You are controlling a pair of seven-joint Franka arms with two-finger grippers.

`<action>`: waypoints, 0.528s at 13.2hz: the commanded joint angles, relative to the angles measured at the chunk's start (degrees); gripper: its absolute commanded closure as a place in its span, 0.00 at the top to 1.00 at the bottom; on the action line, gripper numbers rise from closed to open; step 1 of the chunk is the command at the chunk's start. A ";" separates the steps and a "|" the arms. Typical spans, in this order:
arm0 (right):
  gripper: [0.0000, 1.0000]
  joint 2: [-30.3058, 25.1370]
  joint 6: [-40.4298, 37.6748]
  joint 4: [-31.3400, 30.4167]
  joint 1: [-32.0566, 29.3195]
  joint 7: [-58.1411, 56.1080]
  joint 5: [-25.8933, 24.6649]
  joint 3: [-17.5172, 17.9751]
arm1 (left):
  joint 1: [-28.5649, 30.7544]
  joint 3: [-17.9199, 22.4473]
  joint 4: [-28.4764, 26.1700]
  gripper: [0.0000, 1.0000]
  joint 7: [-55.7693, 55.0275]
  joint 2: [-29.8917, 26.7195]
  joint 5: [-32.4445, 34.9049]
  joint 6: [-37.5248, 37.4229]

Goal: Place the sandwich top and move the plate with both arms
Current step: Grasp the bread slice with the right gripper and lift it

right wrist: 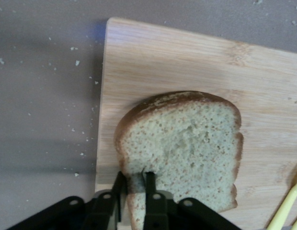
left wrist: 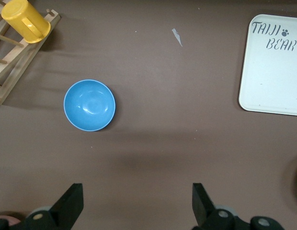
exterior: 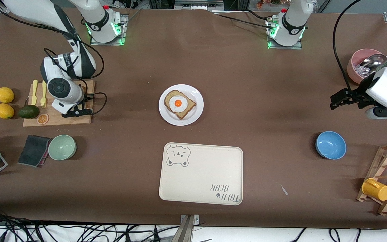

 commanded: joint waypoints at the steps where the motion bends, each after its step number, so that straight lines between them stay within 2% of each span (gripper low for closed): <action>1: 0.00 0.87 0.54 0.29 -0.59 1.06 -1.11 0.25 | 0.03 -0.20 1.88 1.00 -0.61 1.00 0.61 -0.74; 4: 0.00 0.18 -1.73 2.65 -0.41 -0.08 -1.11 0.34 | 0.04 -0.20 1.88 1.00 -0.61 1.00 0.61 -0.74; 7: 0.00 0.08 -14.88 10.11 -0.15 0.53 -0.23 2.70 | -0.05 -0.29 1.88 1.00 -0.61 1.18 0.61 -0.74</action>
